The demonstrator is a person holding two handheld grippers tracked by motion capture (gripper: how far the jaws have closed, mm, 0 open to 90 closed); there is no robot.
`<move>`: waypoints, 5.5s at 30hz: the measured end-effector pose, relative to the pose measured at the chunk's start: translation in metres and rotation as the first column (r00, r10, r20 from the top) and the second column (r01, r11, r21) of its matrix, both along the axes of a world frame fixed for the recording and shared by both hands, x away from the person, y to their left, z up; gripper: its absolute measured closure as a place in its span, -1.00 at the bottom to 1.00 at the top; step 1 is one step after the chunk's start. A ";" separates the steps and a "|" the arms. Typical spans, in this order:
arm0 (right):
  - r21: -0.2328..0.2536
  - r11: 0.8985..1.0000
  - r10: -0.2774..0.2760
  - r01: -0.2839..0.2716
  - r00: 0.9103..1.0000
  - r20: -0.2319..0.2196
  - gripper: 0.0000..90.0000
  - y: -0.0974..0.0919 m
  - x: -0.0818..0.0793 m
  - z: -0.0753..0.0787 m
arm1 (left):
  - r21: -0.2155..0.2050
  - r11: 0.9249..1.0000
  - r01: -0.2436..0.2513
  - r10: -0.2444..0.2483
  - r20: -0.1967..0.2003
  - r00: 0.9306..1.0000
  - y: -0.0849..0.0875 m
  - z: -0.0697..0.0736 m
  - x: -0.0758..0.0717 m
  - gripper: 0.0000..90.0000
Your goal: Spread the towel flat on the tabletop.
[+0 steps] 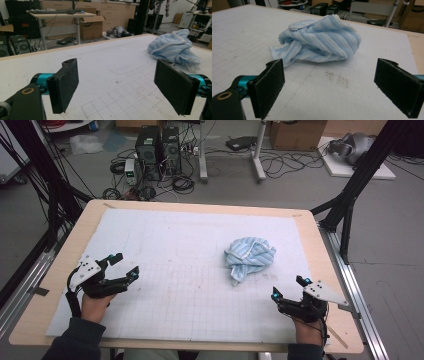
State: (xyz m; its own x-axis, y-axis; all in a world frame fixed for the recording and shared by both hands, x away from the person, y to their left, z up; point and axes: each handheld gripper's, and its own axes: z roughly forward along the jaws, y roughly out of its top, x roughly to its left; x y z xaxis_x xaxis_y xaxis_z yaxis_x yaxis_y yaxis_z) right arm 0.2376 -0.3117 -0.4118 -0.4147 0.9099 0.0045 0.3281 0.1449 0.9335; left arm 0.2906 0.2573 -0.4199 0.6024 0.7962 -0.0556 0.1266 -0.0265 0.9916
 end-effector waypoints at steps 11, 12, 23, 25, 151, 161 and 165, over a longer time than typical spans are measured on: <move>-0.003 1.000 -0.008 0.008 1.000 -0.011 -0.81 -0.002 0.003 -0.003 | -0.014 1.000 -0.013 0.013 -0.021 1.000 0.000 -0.001 0.001 -0.57; -0.002 1.000 -0.007 0.007 1.000 -0.011 -0.81 -0.002 0.003 -0.003 | -0.016 1.000 -0.015 0.014 -0.022 1.000 0.000 -0.001 0.001 -0.57; -0.021 1.000 0.020 -0.020 1.000 -0.015 -0.81 0.004 0.004 0.000 | -0.014 1.000 -0.008 0.008 -0.011 1.000 0.004 0.001 -0.001 -0.59; -0.027 0.999 0.028 -0.029 0.999 -0.019 -0.81 0.006 0.004 -0.001 | -0.013 1.000 -0.001 0.001 -0.010 1.000 0.003 0.001 -0.002 -0.58; -0.233 0.806 0.486 -0.545 0.833 -0.266 0.92 0.216 0.144 0.026 | -0.032 0.999 -0.038 0.036 -0.061 0.997 0.016 -0.007 0.011 -0.53; -0.263 0.904 0.292 -0.336 0.936 -0.195 0.92 0.215 0.193 0.039 | -0.032 0.999 -0.030 0.028 -0.063 0.998 0.014 -0.008 0.010 -0.53; -0.279 0.957 0.058 -0.080 0.995 -0.085 0.92 0.199 0.203 0.044 | -0.028 0.999 -0.028 0.026 -0.065 0.998 0.015 -0.008 0.011 -0.53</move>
State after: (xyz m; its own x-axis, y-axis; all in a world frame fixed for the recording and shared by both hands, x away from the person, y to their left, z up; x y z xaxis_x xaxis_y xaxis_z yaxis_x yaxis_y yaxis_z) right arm 0.4409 -0.1124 -0.3683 -0.4847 0.8481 -0.2141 0.3760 0.4230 0.8244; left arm 0.3014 0.2725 -0.4283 0.5749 0.8099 -0.1167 0.1908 0.0060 0.9816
